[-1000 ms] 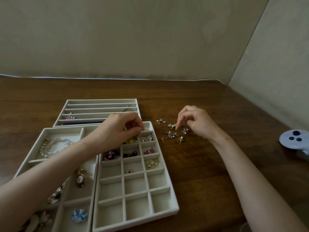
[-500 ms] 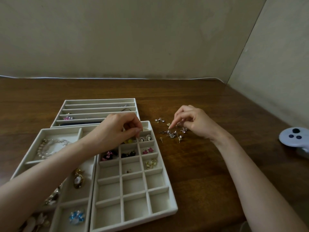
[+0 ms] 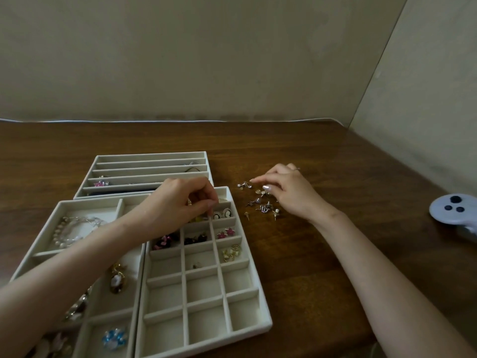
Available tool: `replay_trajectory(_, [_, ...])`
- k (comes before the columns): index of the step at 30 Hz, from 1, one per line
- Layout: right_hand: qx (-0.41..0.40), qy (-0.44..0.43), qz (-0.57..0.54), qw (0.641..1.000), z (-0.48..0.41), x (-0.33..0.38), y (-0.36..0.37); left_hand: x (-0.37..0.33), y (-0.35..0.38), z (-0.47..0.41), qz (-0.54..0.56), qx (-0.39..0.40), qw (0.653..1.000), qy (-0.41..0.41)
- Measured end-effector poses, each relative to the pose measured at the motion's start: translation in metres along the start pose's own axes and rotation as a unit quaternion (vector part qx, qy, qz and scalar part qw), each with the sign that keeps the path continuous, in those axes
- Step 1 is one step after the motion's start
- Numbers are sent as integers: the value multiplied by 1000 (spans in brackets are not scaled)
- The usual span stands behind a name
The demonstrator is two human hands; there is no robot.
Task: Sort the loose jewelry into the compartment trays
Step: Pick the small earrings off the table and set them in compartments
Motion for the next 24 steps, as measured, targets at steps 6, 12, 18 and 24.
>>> replay_trajectory(6, [-20, -15, -41, 999, -4, 4, 0, 0, 0, 0, 0, 5, 1000, -3])
replay_trajectory(12, [-17, -13, -19, 1000, -7, 4, 6, -1, 1, 0, -4, 6, 1000, -1])
replay_trajectory(18, [-14, -56, 56, 997, -13, 17, 10, -1, 1, 0, -3, 8, 1000, -5])
replay_trajectory(24, [-38, 29, -38, 998, -8, -6, -15, -1, 1, 0, 3, 4, 1000, -7])
Point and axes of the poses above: each hand's wrist, its own z-axis away from the middle knuckle, its own y-axis out of the palm, x = y × z, the point moved 4 cm from there along -z, towards the middle knuckle, and after that the axes turned 12 degrees about z, right-handed, at the moved point
